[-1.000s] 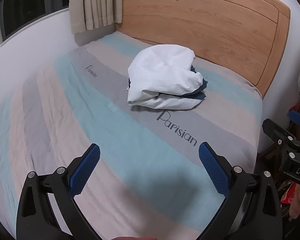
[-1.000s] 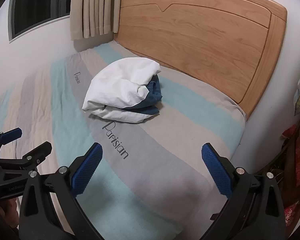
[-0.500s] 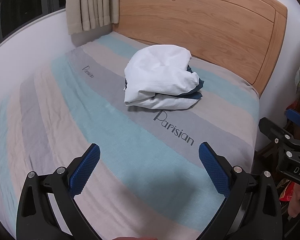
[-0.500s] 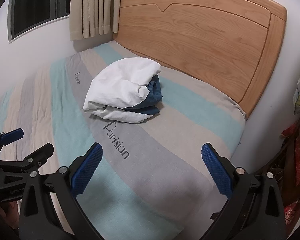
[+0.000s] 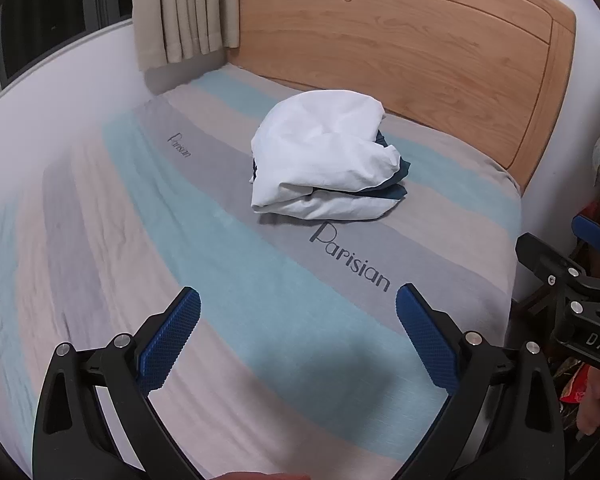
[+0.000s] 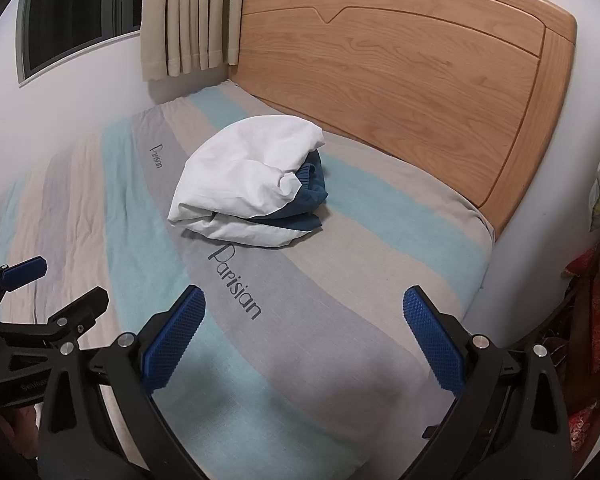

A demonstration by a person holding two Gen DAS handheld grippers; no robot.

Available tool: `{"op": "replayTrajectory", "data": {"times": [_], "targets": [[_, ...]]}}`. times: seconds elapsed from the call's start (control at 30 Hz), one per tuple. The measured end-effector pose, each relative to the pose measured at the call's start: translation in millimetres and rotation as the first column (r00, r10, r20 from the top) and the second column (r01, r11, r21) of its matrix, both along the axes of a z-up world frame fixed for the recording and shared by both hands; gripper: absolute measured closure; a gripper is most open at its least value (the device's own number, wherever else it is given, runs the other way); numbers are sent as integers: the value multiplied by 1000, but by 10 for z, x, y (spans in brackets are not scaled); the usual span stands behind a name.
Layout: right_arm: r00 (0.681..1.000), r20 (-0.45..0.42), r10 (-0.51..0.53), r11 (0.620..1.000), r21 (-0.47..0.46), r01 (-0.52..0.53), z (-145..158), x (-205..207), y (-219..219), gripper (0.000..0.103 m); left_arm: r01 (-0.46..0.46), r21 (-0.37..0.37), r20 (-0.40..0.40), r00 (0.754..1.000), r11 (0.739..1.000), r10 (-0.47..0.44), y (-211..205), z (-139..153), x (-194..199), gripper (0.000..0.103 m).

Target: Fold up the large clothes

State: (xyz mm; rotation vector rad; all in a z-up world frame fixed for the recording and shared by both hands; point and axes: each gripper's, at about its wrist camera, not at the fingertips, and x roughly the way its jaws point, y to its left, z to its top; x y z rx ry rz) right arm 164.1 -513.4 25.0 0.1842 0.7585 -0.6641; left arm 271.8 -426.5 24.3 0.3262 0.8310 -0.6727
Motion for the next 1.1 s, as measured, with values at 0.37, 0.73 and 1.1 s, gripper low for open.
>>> {"op": "replayTrajectory", "data": {"times": [0.37, 0.73, 1.1], "targets": [[1000, -4, 0, 1000, 12, 0, 1, -26, -2, 7, 2, -25, 2, 1000, 1000, -2, -14, 14, 2, 10], [1000, -16, 4, 1000, 16, -3, -15, 15, -55, 7, 41, -72, -2, 999, 997, -42, -22, 19, -19, 6], [1000, -10, 6, 1000, 18, -6, -15, 49, -84, 8, 11, 0, -24, 1000, 1000, -11, -55, -20, 38, 6]]}}
